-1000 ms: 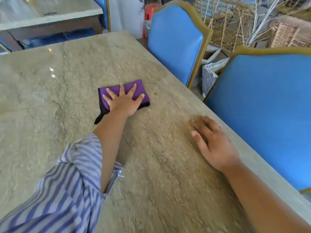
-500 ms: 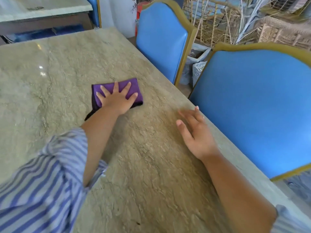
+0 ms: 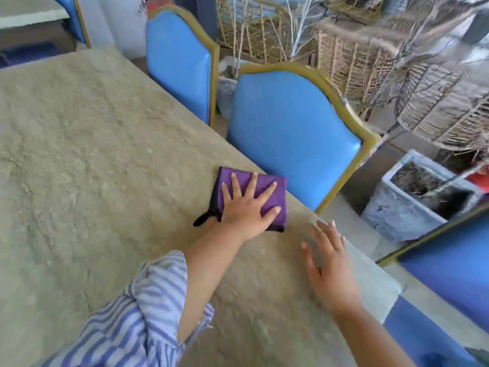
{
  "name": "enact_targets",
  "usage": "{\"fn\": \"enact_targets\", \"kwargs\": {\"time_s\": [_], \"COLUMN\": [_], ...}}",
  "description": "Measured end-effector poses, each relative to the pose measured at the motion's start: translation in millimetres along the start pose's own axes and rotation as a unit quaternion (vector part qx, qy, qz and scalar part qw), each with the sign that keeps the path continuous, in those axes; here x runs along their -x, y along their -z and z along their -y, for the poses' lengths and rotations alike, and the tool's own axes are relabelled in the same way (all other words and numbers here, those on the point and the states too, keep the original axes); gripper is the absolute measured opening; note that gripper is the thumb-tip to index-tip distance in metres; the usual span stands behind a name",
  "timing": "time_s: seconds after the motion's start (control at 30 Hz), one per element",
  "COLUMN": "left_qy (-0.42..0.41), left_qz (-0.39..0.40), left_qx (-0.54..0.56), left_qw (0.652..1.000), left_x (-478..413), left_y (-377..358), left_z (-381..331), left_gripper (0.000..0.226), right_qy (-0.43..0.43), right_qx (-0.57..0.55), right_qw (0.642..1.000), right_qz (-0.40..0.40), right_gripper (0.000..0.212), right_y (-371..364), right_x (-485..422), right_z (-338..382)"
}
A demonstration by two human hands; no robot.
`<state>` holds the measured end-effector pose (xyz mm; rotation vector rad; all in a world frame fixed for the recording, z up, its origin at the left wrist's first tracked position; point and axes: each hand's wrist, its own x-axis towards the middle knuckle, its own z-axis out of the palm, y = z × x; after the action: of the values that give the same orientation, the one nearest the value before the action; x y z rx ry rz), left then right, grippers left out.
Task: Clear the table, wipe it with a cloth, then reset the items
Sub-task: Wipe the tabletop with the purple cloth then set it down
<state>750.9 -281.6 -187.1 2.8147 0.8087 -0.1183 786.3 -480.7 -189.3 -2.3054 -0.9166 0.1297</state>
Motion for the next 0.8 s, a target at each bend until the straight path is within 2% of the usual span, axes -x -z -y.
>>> {"fn": "enact_targets", "kwargs": {"time_s": [0.27,0.47,0.63,0.8], "left_qy": [-0.119,-0.232,-0.209,-0.157], "left_qz": [0.034,0.038,0.033,0.038], "left_qx": [0.004,-0.046,-0.045,-0.053], "left_qw": [0.992,0.971,0.976,0.985], "left_x": [75.7,152.9,195.6,230.9], "left_y": [-28.3,-38.0,-34.3,-27.1], "left_z": [-110.7,-89.4,-39.7,7.5], "left_gripper": [0.064,0.067,0.067,0.066], "right_qy": [-0.108,-0.108,-0.061,-0.022], "right_qx": [-0.035,-0.037,-0.019,-0.020], "right_qw": [0.992,0.993,0.998,0.998], "right_qz": [-0.056,-0.036,0.013,0.058], "right_gripper": [0.040,0.044,0.053,0.044], "right_y": [42.4,42.3,21.2,-1.9], "right_x": [72.7,112.3,132.7,153.7], "right_z": [-37.1,-27.8,0.8,40.2]}}
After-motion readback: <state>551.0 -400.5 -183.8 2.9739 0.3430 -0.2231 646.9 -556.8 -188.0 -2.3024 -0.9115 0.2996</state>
